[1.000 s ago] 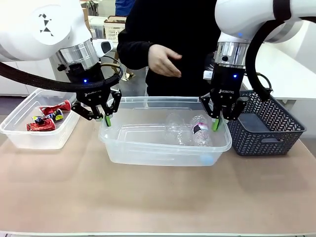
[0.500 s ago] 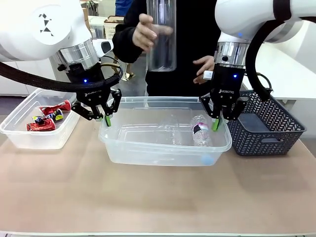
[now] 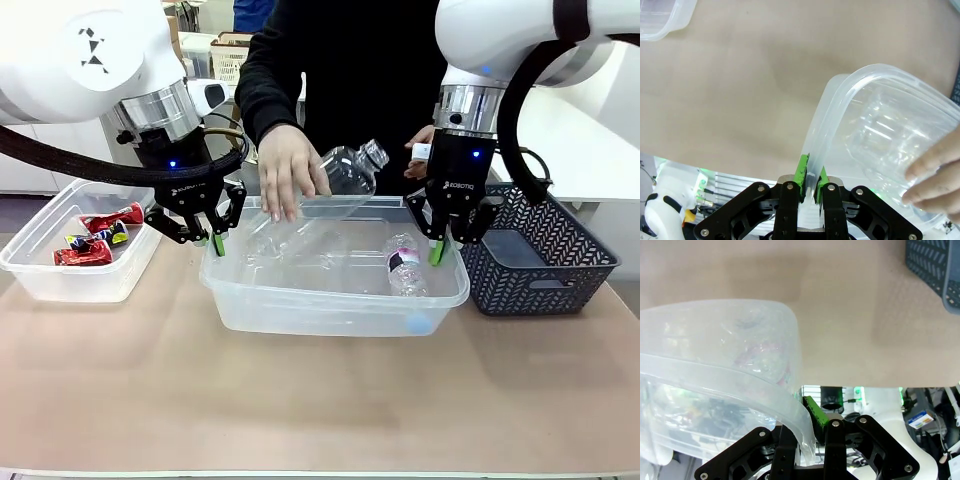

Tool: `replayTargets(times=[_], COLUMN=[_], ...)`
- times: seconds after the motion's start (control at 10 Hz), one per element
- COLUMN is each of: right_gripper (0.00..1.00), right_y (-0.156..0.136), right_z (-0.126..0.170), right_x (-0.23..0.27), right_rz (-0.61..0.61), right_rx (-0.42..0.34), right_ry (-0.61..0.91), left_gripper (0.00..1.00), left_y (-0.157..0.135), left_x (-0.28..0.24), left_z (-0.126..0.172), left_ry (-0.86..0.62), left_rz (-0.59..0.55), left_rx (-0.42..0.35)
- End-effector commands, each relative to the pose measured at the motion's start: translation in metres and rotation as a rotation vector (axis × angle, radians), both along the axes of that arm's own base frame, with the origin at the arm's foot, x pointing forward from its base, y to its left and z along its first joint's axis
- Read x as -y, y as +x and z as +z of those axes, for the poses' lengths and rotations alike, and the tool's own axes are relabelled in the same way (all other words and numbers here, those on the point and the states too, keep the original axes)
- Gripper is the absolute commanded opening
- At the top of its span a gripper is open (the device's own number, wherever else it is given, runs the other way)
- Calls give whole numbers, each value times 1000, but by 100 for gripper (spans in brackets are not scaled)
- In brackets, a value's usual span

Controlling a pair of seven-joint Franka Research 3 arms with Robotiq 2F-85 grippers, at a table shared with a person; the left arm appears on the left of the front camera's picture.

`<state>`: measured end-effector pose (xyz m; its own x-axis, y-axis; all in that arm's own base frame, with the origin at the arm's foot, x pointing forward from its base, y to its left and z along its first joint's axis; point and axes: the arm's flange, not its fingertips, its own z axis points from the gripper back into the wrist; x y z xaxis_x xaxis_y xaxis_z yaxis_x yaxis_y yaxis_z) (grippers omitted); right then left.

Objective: Sort the waste into each basket.
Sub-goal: Offer the picked Organizing box to the human.

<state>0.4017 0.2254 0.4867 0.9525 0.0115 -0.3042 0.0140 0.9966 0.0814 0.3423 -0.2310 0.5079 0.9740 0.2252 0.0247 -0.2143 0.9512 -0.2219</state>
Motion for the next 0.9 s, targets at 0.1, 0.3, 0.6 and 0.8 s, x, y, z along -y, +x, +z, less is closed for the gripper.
replayTargets(times=[0.1, 0.3, 0.6, 0.8], right_gripper=[0, 0, 0, 0], right_y=[-4, -4, -4, -4], right_z=[3, 3, 3, 3], right_x=[-2, -2, -2, -2], right_rz=[23, 23, 23, 23], right_rx=[-14, -14, -14, -14], right_ry=[1, 1, 1, 1], left_gripper=[0, 0, 0, 0], left_y=[3, 3, 3, 3], left_x=[-3, -3, -3, -3], left_z=[3, 3, 3, 3], left_ry=[-10, -10, -10, -10], left_rz=[40, 40, 40, 40], left_rx=[17, 17, 17, 17])
